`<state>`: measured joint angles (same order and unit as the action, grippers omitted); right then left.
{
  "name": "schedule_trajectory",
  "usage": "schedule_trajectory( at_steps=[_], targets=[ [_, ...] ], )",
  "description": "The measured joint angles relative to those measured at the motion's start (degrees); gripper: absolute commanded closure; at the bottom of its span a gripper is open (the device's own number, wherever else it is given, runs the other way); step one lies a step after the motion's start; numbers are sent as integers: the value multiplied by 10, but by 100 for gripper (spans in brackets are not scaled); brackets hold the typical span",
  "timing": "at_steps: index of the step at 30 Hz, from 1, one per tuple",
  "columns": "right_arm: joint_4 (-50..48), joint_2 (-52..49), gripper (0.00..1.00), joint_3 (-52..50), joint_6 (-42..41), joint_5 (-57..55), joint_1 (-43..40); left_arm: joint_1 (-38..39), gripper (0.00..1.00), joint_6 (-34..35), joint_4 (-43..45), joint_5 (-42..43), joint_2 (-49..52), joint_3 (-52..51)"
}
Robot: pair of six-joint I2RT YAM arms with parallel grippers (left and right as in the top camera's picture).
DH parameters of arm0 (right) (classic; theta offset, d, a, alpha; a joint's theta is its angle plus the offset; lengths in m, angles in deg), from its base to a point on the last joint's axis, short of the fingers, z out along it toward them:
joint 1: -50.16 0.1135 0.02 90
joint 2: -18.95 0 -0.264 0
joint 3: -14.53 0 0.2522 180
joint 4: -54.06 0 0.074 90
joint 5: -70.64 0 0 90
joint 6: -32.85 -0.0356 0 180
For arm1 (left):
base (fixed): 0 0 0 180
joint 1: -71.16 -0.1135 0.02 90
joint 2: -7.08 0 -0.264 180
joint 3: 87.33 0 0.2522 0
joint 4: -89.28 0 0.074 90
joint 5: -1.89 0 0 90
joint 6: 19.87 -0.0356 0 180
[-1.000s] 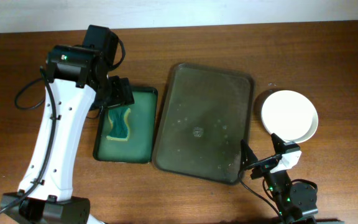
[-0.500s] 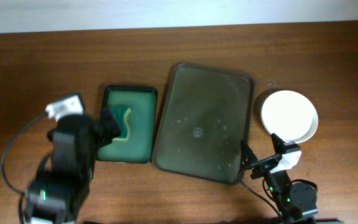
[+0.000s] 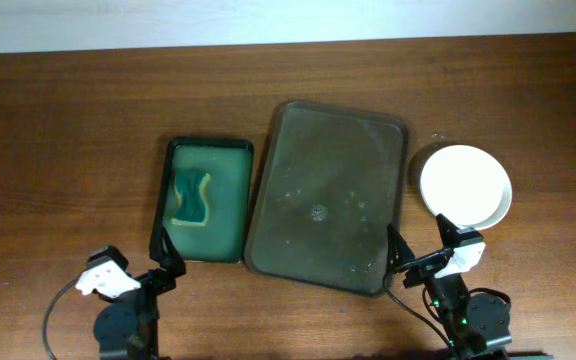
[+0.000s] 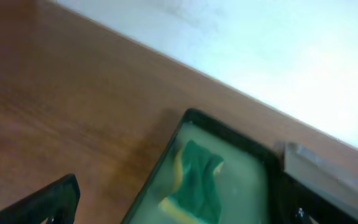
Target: Clean dirty plates on tray and stack at the side
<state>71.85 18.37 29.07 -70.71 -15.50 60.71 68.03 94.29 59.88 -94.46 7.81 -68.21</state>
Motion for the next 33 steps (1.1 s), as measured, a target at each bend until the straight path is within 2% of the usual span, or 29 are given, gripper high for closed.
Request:
schedule_trajectory(
  at_steps=[33],
  targets=[
    [0,0,2,0,0,0,0,0,1,-4,10,2,0,-2]
  ],
)
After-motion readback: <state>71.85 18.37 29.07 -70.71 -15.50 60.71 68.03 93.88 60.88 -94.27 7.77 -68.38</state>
